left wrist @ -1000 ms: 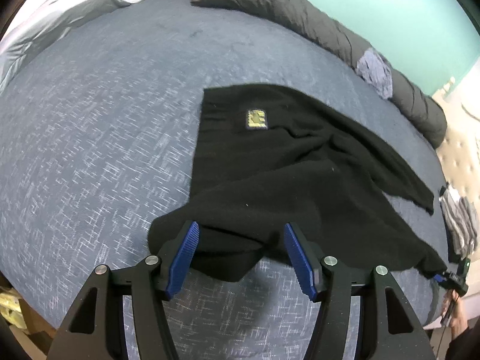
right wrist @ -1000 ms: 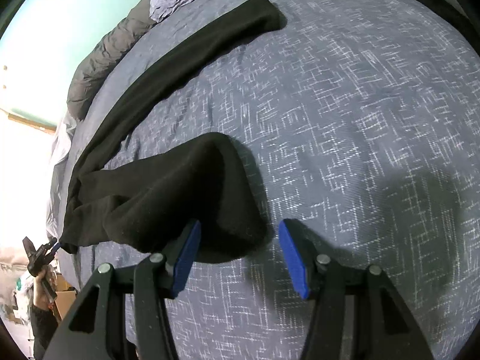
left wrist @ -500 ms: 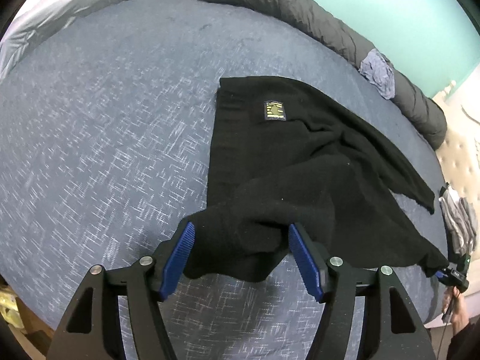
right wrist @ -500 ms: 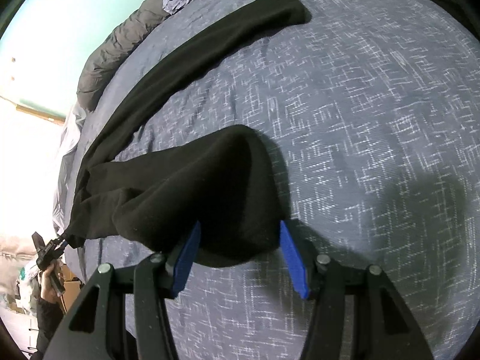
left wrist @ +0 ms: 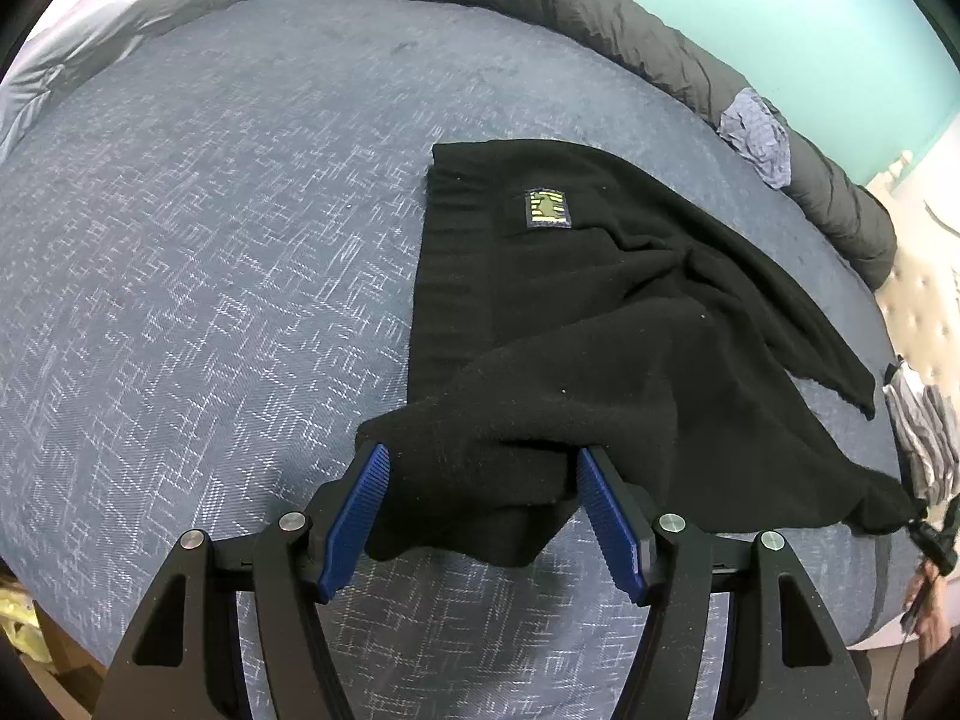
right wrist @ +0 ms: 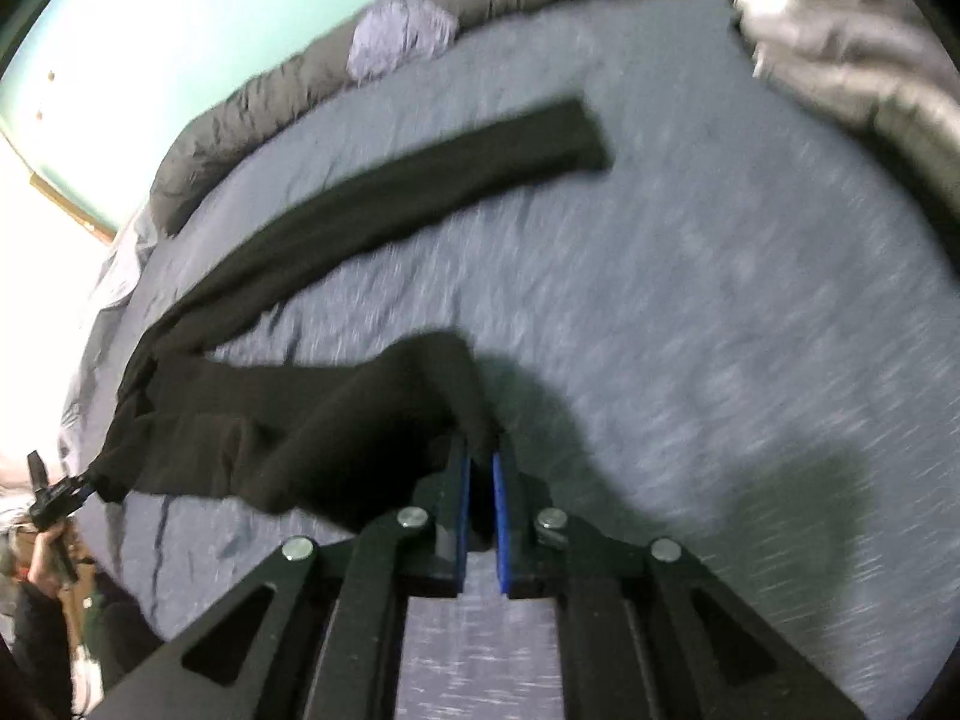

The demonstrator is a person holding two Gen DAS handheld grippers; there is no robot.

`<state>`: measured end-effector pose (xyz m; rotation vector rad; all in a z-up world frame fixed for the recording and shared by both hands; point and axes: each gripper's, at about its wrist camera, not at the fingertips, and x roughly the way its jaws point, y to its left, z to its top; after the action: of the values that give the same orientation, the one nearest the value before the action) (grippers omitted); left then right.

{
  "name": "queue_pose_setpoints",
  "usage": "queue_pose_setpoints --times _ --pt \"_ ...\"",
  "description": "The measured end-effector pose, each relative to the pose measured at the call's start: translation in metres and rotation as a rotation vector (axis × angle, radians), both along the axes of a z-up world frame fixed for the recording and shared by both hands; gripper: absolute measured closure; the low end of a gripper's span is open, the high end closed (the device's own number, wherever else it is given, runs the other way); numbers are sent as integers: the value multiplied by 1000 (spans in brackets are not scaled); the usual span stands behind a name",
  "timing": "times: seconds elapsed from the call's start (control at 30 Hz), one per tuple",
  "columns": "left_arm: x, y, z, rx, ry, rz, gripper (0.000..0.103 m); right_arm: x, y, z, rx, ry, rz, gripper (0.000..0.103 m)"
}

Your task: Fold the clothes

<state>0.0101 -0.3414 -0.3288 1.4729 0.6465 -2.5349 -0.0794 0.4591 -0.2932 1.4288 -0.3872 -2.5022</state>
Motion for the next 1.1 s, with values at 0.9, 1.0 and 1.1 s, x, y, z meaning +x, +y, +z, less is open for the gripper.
queue_pose_setpoints --times 0.9,1.0,1.1 --pt "-6 5 1 -7 -30 1 34 17 86 -34 -47 -146 -140 70" --pt "-7 6 1 -11 -34 0 34 17 86 -33 -78 -116 -137 61" --pt "-8 6 2 -16 -36 -2 34 14 79 -35 -74 -107 -116 61"
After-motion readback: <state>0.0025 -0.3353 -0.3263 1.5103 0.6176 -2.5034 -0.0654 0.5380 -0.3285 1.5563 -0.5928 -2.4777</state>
